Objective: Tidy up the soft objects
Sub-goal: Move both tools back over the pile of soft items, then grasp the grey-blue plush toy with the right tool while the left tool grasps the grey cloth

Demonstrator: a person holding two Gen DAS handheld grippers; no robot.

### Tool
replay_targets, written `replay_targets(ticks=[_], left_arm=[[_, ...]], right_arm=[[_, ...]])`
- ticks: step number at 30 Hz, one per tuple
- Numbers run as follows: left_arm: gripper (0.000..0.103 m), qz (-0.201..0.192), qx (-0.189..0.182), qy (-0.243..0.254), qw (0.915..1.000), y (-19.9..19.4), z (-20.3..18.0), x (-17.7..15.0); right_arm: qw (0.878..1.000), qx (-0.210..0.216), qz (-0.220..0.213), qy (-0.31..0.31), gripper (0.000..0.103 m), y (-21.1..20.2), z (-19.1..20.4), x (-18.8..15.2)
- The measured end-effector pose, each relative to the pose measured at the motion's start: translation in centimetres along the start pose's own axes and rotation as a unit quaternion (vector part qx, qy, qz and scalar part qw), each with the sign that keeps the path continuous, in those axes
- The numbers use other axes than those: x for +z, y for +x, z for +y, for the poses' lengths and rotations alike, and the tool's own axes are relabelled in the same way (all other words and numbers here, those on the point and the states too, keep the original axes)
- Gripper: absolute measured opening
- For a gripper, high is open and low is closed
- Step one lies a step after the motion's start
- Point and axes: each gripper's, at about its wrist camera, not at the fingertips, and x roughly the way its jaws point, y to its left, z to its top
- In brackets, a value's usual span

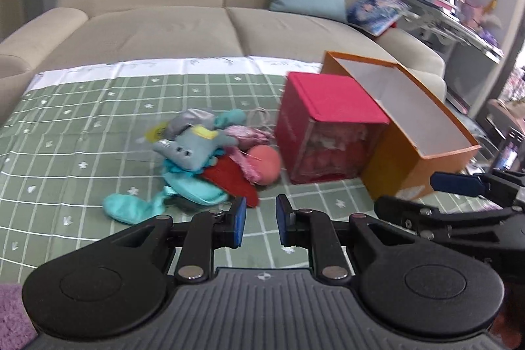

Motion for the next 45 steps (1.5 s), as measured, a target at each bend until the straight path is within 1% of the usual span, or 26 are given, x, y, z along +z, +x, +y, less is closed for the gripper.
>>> replay_targets(ticks=[2, 5, 7, 11, 14, 17, 20, 23, 25, 27, 28, 29, 31, 33, 34, 36, 38, 41, 43, 45], left_arm=[[0.021, -0.011, 0.015, 0.003, 0.9998, -0.1, 0.5, 0.0], [0.021, -0.020, 0.025, 0.001, 0.9995, 0.0, 1.2, 0.1], [0.021, -0.024, 0.043, 0.003, 0.9988, 0.0, 1.7, 0.1], [0.021, -0.020, 0.045, -0.014, 0.9987, 0.2, 3.2, 0.2], [0.021, -0.022, 0.055, -0.023, 0.9980, 0.6, 4.1, 0.3], [0.021, -0.010, 0.043, -0.032, 0.9985, 0.9, 4.7, 0.4], [0.021, -0.001, 0.048, -0.033, 0.9983, 1.7, 5.1, 0.4], [0.021, 0.012, 0.046, -0.047, 0.9977, 2.5, 5.9, 0.3], [0.021, 0.017, 0.042, -0.057, 0.9974, 3.0, 6.5, 0.4], [0.021, 0.011, 0.034, -0.063, 0.9974, 3.3, 6.9, 0.5], [0.025, 0.005, 0.031, -0.064, 0.9975, 3.4, 7.0, 0.7], [0.028, 0.001, 0.030, -0.061, 0.9977, 3.5, 7.0, 0.9], [0.042, -0.004, 0.027, -0.046, 0.9986, 4.0, 7.1, 1.4], [0.045, -0.006, 0.028, -0.037, 0.9989, 4.5, 7.3, 1.9], [0.048, -0.006, 0.026, -0.041, 0.9988, 4.8, 7.5, 2.1], [0.049, 0.001, 0.022, -0.054, 0.9983, 5.3, 8.3, 2.4], [0.049, 0.014, 0.026, -0.058, 0.9979, 6.2, 9.1, 2.7], [0.049, 0.034, 0.047, -0.053, 0.9969, 7.5, 10.3, 2.7], [0.049, 0.035, 0.053, -0.072, 0.9954, 7.9, 11.2, 2.8], [0.049, 0.035, 0.045, -0.088, 0.9945, 8.4, 12.0, 3.0]], right_arm=[[1.000, 0.007, 0.001, -0.011, 0.078, 0.3, 0.7, 0.3], [1.000, 0.013, 0.005, -0.019, 0.078, 1.1, 1.7, 0.9], [1.000, 0.018, 0.005, -0.023, 0.078, 1.6, 2.2, 1.3], [0.999, 0.024, 0.001, -0.032, 0.078, 2.4, 3.2, 2.0], [0.999, 0.031, 0.004, -0.036, 0.078, 3.4, 4.0, 2.5], [0.998, 0.037, 0.008, -0.046, 0.078, 4.3, 4.6, 2.7], [0.997, 0.047, 0.014, -0.053, 0.076, 5.3, 5.1, 2.7], [0.996, 0.060, 0.024, -0.060, 0.067, 6.2, 5.4, 2.7], [0.995, 0.067, 0.030, -0.062, 0.065, 6.9, 5.5, 2.6], [0.995, 0.072, 0.034, -0.064, 0.064, 7.6, 5.7, 2.6], [0.994, 0.075, 0.036, -0.066, 0.063, 8.1, 5.8, 2.7], [0.994, 0.079, 0.039, -0.068, 0.060, 8.5, 5.9, 2.8], [0.993, 0.083, 0.043, -0.074, 0.057, 9.4, 6.3, 3.1], [0.992, 0.088, 0.042, -0.084, 0.052, 10.3, 6.6, 3.5], [0.991, 0.089, 0.040, -0.090, 0.049, 10.7, 6.8, 3.8], [0.990, 0.091, 0.038, -0.097, 0.049, 11.7, 6.9, 4.5], [0.989, 0.096, 0.040, -0.101, 0.049, 12.7, 7.1, 5.0], [0.986, 0.103, 0.043, -0.120, 0.049, 14.2, 7.4, 5.6], [0.984, 0.108, 0.043, -0.132, 0.050, 15.0, 7.7, 5.8], [0.982, 0.119, 0.046, -0.137, 0.052, 15.6, 7.9, 6.1]])
